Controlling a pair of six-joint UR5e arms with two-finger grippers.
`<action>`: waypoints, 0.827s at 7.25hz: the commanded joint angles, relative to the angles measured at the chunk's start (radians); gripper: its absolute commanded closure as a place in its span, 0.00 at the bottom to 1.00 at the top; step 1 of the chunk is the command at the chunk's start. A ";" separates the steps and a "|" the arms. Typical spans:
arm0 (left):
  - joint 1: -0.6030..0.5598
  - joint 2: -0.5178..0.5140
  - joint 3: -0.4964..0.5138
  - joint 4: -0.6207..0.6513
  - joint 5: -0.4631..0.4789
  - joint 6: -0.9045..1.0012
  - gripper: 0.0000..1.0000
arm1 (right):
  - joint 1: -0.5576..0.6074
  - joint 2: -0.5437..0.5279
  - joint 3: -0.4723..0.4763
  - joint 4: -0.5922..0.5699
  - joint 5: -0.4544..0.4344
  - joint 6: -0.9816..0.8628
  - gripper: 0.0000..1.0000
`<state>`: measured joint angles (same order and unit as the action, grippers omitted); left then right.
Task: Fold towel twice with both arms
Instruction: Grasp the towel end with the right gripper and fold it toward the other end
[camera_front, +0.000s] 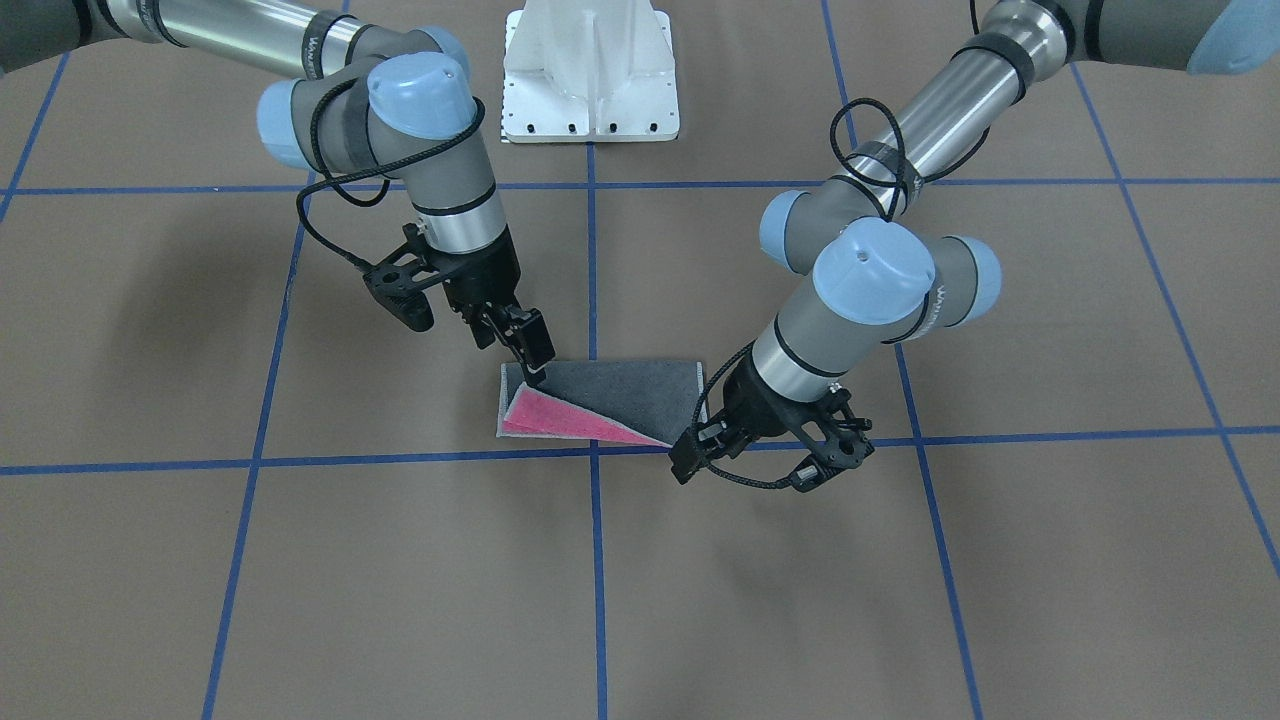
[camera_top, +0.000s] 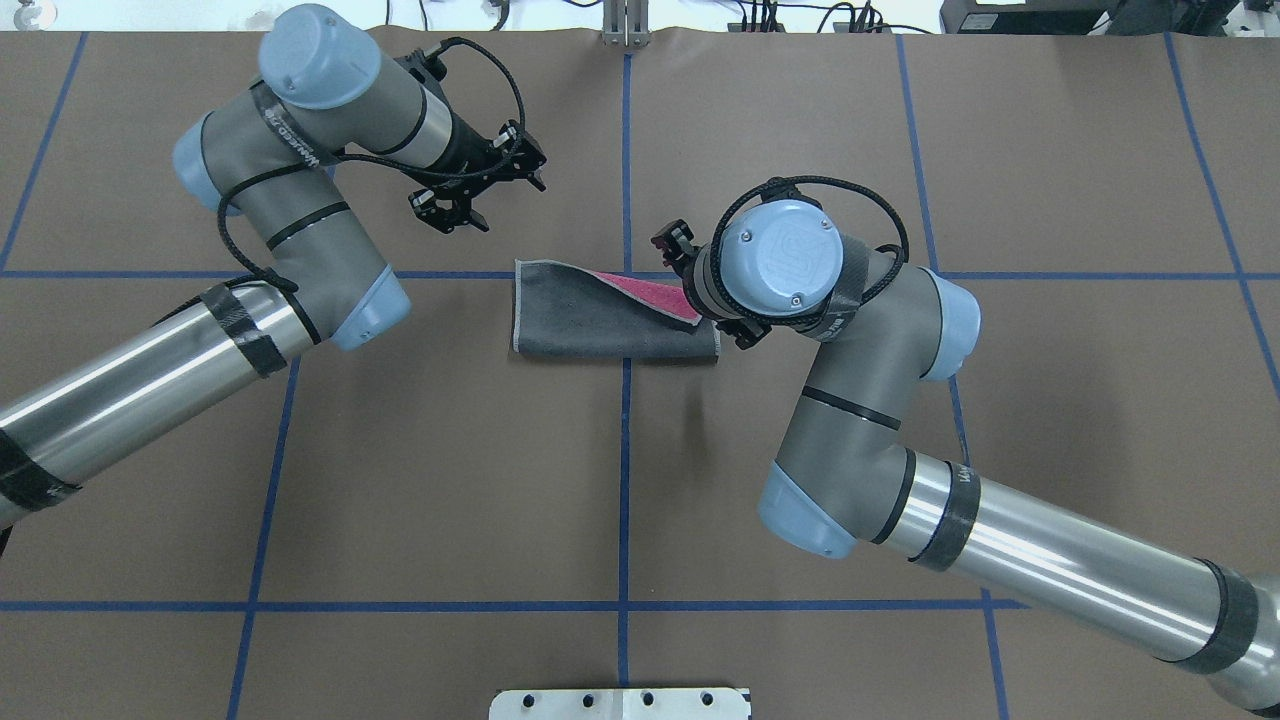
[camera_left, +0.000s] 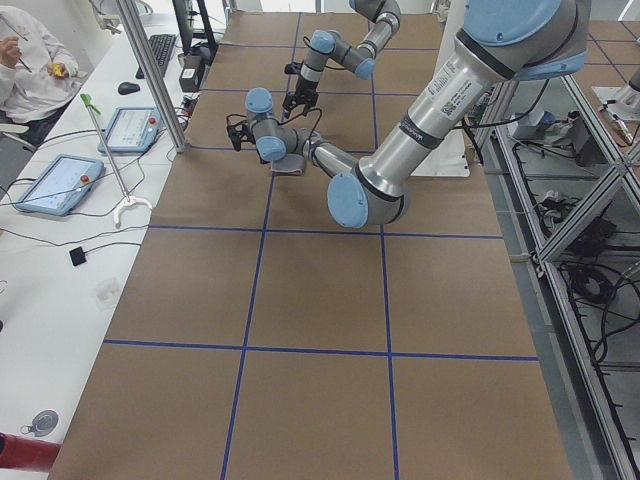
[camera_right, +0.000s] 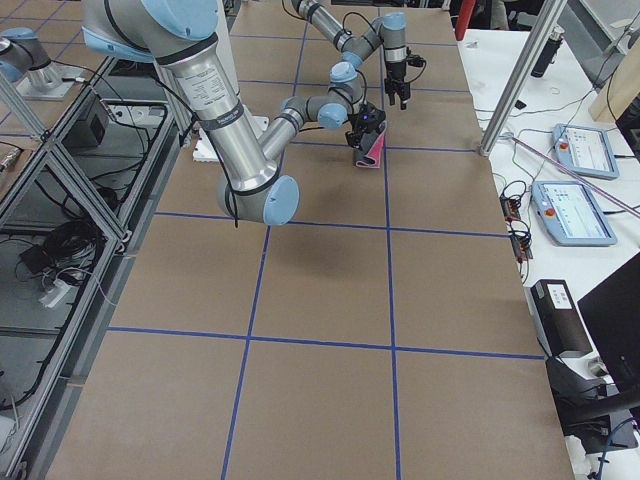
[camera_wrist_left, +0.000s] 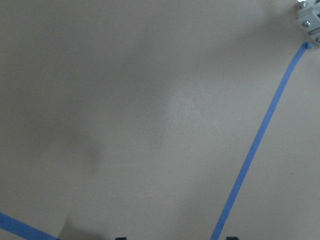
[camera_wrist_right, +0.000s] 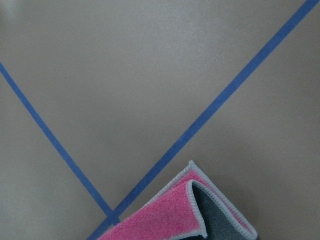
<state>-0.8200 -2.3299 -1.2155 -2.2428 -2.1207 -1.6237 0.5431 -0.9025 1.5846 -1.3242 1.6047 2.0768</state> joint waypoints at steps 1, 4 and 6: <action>-0.034 0.061 -0.051 -0.001 -0.077 0.054 0.00 | -0.014 0.028 -0.055 0.002 -0.038 0.060 0.03; -0.034 0.070 -0.064 0.000 -0.077 0.053 0.00 | -0.022 0.070 -0.141 0.000 -0.083 0.071 0.02; -0.034 0.073 -0.068 0.000 -0.077 0.053 0.00 | -0.037 0.068 -0.161 -0.001 -0.089 0.066 0.02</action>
<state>-0.8543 -2.2590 -1.2807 -2.2433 -2.1980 -1.5709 0.5145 -0.8344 1.4336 -1.3240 1.5194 2.1456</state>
